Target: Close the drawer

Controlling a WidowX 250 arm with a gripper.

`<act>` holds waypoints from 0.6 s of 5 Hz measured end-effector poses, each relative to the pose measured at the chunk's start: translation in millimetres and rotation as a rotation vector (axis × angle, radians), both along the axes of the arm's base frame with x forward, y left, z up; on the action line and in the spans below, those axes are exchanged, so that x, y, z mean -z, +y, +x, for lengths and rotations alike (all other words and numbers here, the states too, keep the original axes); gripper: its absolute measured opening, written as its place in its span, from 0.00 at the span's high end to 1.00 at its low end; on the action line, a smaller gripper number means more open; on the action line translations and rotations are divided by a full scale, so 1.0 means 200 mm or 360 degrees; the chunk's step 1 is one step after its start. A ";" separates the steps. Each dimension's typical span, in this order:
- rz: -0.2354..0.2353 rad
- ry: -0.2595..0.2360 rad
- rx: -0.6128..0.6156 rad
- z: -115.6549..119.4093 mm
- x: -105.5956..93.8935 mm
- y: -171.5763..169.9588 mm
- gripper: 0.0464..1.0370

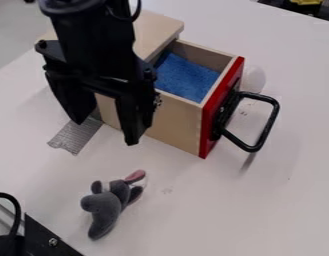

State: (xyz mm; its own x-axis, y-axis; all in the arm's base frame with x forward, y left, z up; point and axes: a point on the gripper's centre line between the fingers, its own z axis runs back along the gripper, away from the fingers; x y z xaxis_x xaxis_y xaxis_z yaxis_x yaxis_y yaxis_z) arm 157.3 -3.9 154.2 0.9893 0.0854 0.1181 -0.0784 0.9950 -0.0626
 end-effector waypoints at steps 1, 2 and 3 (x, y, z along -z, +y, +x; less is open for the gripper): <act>-0.0001 0.0015 0.0002 -0.01 0.02 0.00 0.04; 0.0042 0.0055 0.0107 0.09 0.10 -0.16 0.04; 0.0066 0.0060 0.0197 0.23 0.15 -0.32 0.04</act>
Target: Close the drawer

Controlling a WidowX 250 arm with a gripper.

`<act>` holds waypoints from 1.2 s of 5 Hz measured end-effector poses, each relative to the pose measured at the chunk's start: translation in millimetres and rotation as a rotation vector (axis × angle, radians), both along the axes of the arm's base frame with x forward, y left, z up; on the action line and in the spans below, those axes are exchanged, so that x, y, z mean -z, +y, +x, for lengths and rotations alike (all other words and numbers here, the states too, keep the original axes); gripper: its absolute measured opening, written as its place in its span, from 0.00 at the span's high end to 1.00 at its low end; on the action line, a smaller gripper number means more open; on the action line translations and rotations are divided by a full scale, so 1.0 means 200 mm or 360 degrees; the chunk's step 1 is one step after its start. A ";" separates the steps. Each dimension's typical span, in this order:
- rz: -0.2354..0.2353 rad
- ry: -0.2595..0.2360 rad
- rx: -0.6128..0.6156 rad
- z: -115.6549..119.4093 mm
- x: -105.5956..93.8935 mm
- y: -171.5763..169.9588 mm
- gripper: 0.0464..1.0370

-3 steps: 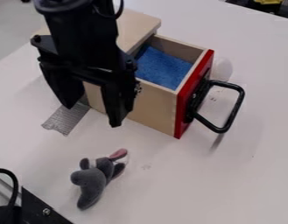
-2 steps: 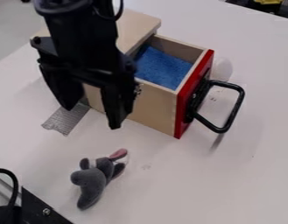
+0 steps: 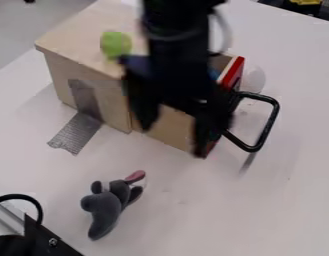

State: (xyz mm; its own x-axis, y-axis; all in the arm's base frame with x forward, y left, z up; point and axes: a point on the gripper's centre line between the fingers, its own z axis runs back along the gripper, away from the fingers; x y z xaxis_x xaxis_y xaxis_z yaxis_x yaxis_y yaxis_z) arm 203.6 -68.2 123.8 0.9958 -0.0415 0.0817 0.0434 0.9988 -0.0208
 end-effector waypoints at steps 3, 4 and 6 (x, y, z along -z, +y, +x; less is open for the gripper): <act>0.0069 -0.0041 0.0102 0.42 0.19 -0.27 0.04; 0.0155 -0.0046 0.0069 0.53 0.27 -0.22 0.04; 0.0223 0.0001 -0.0033 0.65 0.45 -0.10 0.04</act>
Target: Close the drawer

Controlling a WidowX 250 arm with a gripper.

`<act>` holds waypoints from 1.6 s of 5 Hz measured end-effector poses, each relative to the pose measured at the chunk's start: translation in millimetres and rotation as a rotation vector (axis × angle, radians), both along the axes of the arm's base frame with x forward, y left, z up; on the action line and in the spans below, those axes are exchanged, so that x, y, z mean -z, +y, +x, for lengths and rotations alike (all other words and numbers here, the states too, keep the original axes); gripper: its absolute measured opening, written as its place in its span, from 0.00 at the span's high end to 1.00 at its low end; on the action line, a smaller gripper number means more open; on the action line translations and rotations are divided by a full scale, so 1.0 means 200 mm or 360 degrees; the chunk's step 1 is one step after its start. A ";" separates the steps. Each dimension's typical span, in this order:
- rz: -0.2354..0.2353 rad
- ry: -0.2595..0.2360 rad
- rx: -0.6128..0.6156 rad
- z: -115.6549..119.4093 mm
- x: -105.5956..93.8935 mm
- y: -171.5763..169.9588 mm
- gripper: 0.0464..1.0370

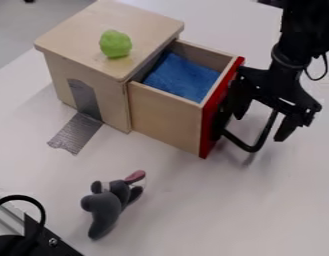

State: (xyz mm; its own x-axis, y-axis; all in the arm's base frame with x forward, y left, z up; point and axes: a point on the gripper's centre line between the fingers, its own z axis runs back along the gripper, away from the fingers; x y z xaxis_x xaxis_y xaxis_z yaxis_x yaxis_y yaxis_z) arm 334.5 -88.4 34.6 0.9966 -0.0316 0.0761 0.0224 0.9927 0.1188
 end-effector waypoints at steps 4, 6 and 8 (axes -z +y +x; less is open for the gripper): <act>0.0081 0.0063 -0.0116 -0.07 0.11 0.12 0.88; 0.0132 0.0042 -0.0248 -0.16 0.07 0.41 0.92; 0.0126 0.0030 -0.0248 -0.20 0.08 0.52 0.92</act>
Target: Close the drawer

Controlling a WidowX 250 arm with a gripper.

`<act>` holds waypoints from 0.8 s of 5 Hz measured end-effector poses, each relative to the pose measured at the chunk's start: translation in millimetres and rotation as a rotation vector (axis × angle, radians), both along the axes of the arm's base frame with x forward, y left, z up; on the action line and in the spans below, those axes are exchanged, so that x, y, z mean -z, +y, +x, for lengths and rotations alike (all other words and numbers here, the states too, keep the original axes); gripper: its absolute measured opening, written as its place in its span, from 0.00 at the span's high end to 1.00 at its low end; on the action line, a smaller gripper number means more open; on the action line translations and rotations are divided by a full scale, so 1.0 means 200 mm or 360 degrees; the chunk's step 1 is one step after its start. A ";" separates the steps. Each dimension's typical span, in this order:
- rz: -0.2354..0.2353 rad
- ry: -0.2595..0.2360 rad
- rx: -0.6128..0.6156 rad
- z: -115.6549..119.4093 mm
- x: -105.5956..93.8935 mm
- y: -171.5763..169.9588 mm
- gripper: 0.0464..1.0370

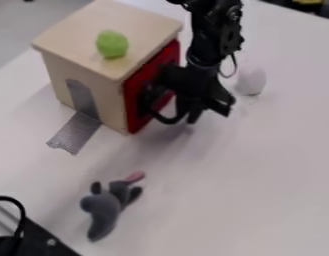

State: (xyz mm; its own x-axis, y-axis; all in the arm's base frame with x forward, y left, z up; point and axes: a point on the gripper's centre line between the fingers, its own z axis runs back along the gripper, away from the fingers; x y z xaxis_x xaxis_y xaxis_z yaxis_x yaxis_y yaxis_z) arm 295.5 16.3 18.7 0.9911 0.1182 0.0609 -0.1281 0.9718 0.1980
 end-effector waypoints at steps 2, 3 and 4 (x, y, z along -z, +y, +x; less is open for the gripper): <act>-0.0049 0.0085 -0.0077 -0.10 0.04 0.05 0.67; -0.0097 0.0031 -0.0101 -0.09 -0.04 0.03 0.38; -0.0166 0.0000 -0.0097 -0.09 -0.18 -0.04 0.11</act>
